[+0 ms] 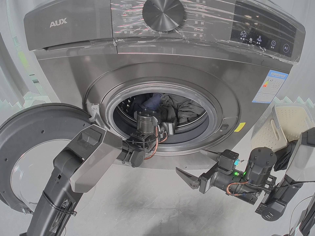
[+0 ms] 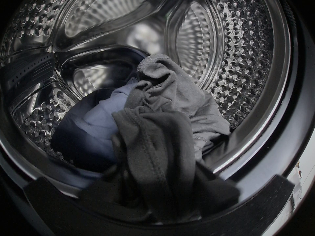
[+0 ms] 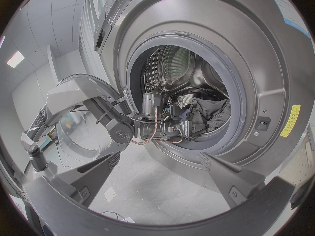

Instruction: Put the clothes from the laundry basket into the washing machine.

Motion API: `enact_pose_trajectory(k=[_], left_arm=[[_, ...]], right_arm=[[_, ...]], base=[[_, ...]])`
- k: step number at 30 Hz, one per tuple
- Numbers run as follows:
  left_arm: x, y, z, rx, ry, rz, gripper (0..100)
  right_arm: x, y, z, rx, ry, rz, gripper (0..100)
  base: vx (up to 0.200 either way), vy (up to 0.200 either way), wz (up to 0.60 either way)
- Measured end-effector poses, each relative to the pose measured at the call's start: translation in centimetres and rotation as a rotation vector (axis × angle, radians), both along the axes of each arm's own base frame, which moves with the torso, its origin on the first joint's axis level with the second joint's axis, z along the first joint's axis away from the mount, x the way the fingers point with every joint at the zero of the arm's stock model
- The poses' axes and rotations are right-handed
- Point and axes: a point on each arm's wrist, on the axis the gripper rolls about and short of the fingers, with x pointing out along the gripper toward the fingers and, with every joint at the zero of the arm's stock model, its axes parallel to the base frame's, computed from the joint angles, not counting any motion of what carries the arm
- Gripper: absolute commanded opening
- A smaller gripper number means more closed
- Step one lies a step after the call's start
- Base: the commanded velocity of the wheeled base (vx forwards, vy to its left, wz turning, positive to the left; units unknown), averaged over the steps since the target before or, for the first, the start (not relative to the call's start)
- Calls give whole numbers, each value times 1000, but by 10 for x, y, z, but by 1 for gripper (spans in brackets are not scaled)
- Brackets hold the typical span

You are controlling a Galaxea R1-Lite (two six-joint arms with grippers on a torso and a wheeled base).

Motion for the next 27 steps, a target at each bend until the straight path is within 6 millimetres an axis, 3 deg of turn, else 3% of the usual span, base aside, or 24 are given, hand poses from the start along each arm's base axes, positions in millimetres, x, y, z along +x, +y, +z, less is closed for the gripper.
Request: enact_pose_trajectory(k=[9,18,23,24,27], left_arm=[[21,4,21,-67,-107,74,0],[38,26,19,-85,-136,143,0],[39,27,18,-84,-136,143,0],[39,27,18,-84,-135,143,100],[39,27,17,-93,-131,142,100]], right_arm=[[0,1,1,2,-2,2,100],[-1,2,1,3,-4,8,100],[-1,3,0,5,0,9,100],[-1,3,0,5,0,10,100],[-1,3,0,4,2,10,100]], base=[[0,0,0],[0,0,0],[0,0,0],[0,0,0],[0,0,0]])
